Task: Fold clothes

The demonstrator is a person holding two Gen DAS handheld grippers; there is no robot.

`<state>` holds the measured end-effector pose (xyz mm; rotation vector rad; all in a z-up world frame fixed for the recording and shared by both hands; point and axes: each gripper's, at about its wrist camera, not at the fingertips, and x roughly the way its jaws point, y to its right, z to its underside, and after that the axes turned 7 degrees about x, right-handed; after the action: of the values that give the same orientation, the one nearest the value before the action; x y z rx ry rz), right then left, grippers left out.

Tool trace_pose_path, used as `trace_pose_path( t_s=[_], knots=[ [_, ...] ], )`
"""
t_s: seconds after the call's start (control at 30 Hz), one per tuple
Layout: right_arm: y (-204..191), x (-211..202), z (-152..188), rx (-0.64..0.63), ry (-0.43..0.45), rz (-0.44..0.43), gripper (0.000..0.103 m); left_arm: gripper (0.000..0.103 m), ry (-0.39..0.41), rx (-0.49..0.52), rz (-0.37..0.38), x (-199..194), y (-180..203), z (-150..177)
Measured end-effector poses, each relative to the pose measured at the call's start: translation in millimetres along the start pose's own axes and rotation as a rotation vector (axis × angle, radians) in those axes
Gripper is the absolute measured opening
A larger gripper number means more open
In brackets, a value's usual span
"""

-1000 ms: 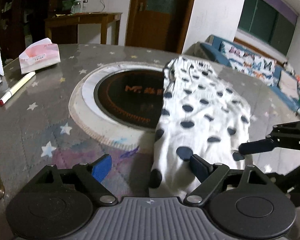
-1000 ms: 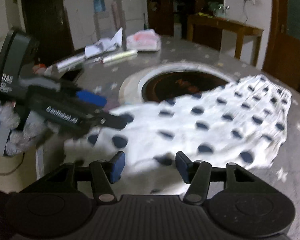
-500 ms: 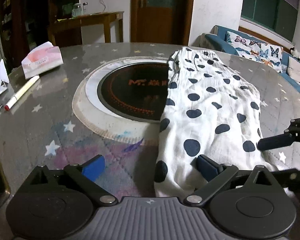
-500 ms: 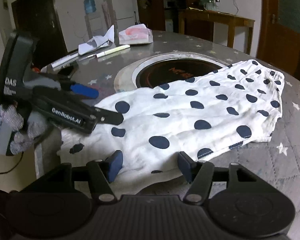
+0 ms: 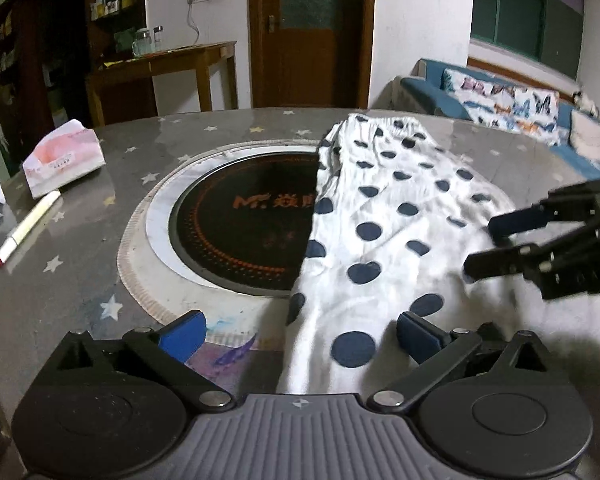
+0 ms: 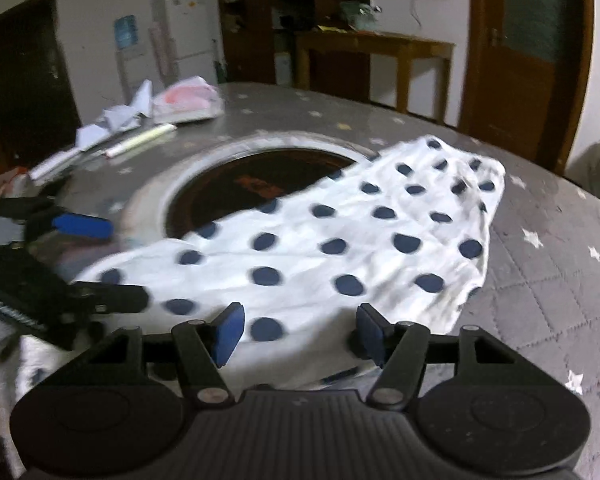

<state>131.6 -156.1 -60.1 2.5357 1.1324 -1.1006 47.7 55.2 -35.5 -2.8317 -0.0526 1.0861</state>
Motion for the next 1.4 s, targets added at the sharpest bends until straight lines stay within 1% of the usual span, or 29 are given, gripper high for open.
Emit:
trace_pose_path(
  t_s=[0.1, 0.17, 0.27, 0.37, 0.43, 0.57, 0.7, 0.87, 0.9, 1.03, 1.17, 1.23, 1.27, 1.3, 1.33, 1.37, 1.4],
  knots=[
    [9, 2, -9, 0.004, 0.004, 0.012, 0.063, 0.103, -0.024, 0.012, -0.002, 7, -2, 4],
    [16, 4, -15, 0.006, 0.006, 0.02, 0.063, 0.103, -0.026, 0.007, 0.01, 7, -4, 5],
    [25, 6, -23, 0.01, 0.01, 0.031, 0.064, 0.103, -0.015, 0.005, 0.012, 3, -4, 1],
    [34, 8, -32, 0.014, 0.014, 0.043, 0.064, 0.103, 0.012, -0.005, 0.02, -4, -4, -8],
    [46, 13, -45, 0.038, 0.024, 0.059, 0.064, 0.103, 0.036, -0.009, 0.03, -8, -3, -16],
    [79, 36, -77, 0.105, 0.047, 0.119, 0.064, 0.103, 0.073, 0.003, 0.102, -7, 5, -40],
    [111, 63, -101, 0.187, 0.058, 0.172, 0.064, 0.103, 0.062, 0.026, 0.196, 8, 21, -57],
    [150, 97, -118, 0.3, 0.059, 0.198, 0.064, 0.103, 0.03, 0.042, 0.307, 28, 36, -57],
    [157, 104, -120, 0.315, 0.055, 0.2, 0.062, 0.103, 0.018, 0.043, 0.33, 31, 37, -56],
    [170, 126, -123, 0.334, 0.038, 0.211, 0.06, 0.103, -0.019, 0.045, 0.366, 42, 37, -50],
    [175, 139, -124, 0.326, 0.052, 0.214, 0.06, 0.103, -0.026, 0.044, 0.363, 45, 36, -47],
    [175, 141, -124, 0.32, 0.058, 0.212, 0.054, 0.103, -0.03, 0.043, 0.362, 46, 36, -46],
    [175, 142, -125, 0.317, 0.061, 0.211, 0.048, 0.103, -0.032, 0.043, 0.361, 47, 36, -46],
    [175, 142, -125, 0.316, 0.061, 0.207, 0.04, 0.103, -0.034, 0.043, 0.36, 48, 35, -45],
    [174, 142, -125, 0.316, 0.061, 0.201, 0.036, 0.103, -0.036, 0.042, 0.36, 48, 35, -45],
    [174, 142, -125, 0.316, 0.06, 0.194, 0.028, 0.103, -0.037, 0.042, 0.359, 49, 35, -44],
    [174, 141, -125, 0.322, 0.061, 0.182, 0.016, 0.103, -0.039, 0.042, 0.359, 50, 35, -44]
  ],
)
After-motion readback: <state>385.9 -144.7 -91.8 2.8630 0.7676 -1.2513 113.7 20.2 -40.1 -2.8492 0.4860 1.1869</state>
